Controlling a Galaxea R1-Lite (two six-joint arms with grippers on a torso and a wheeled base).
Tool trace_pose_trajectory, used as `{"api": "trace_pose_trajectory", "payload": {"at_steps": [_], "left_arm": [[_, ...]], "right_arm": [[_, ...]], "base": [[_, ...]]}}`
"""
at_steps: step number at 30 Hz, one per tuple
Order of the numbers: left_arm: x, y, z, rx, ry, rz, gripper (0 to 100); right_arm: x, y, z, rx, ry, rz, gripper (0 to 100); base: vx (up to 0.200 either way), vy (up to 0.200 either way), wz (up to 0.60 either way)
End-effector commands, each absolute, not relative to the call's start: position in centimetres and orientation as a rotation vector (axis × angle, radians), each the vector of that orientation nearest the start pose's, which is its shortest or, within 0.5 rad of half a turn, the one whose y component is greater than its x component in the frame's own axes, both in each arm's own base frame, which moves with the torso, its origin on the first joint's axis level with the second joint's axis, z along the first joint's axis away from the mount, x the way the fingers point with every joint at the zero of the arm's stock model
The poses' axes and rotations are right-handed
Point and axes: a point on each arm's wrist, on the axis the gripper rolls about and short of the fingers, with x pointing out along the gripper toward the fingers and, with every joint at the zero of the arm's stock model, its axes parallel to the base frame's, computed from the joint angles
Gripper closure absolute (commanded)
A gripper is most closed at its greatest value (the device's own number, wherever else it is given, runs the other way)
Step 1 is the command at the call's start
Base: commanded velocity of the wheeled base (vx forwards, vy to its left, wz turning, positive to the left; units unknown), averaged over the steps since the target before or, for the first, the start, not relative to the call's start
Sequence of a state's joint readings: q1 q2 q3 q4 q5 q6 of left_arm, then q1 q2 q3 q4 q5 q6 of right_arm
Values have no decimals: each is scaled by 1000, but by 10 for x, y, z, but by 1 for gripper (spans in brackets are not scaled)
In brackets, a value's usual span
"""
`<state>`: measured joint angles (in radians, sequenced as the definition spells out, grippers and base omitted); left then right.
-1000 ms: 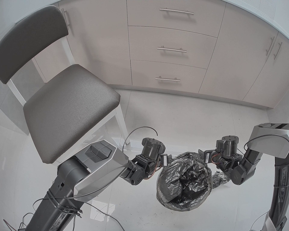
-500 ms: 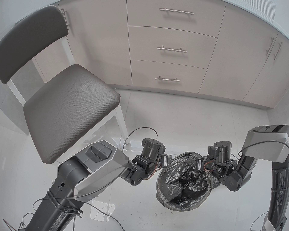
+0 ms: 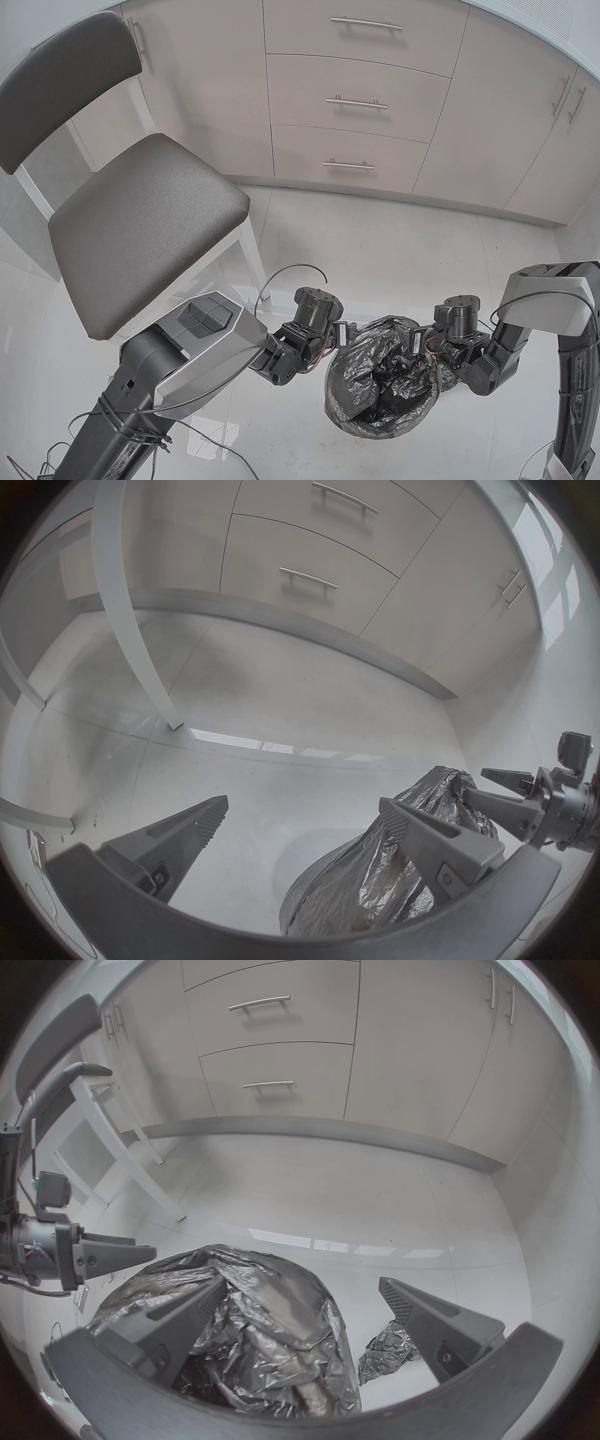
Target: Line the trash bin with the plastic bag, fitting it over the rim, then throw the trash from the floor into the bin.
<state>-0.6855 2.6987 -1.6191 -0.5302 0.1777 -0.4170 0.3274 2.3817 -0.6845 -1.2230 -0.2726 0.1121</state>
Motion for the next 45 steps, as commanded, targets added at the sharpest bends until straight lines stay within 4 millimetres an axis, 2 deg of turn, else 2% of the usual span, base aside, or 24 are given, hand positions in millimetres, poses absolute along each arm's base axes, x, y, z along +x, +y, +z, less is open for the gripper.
{"api": "trace_pose_trajectory", "payload": {"at_steps": [1, 12, 21, 24, 26, 28, 30, 33, 36, 38, 45], "left_arm": [[395, -318, -44, -167, 596, -379, 0], [394, -320, -44, -165, 596, -382, 0], [394, -320, -44, -166, 594, -381, 0], [394, -320, -44, -166, 594, -381, 0], [394, -320, -44, -166, 594, -381, 0], [394, -320, -44, -166, 594, -381, 0], [394, -320, -44, -166, 595, -382, 0], [394, -320, -44, -166, 595, -382, 0], [394, -320, -44, -166, 595, -382, 0], [394, -320, -44, -166, 595, -382, 0], [394, -319, -45, -166, 595, -381, 0]], "right_arm": [[351, 106, -32, -30, 460, 4, 0], [385, 82, -29, -1, 413, -77, 0], [396, 77, -46, 1, 431, -97, 0], [395, 79, -42, 3, 422, -93, 0], [392, 82, -22, 12, 387, -83, 0], [390, 84, -14, 14, 375, -76, 0], [382, 92, 5, 35, 348, -49, 0], [372, 101, 12, 43, 364, -15, 0], [365, 111, 6, 37, 402, 9, 0], [360, 121, -14, 49, 454, 26, 0], [358, 122, -35, 39, 503, 23, 0]], "base": [[0, 0, 0], [0, 0, 0], [0, 0, 0], [0, 0, 0], [0, 0, 0], [0, 0, 0], [0, 0, 0], [0, 0, 0], [0, 0, 0], [0, 0, 0], [0, 0, 0]]}}
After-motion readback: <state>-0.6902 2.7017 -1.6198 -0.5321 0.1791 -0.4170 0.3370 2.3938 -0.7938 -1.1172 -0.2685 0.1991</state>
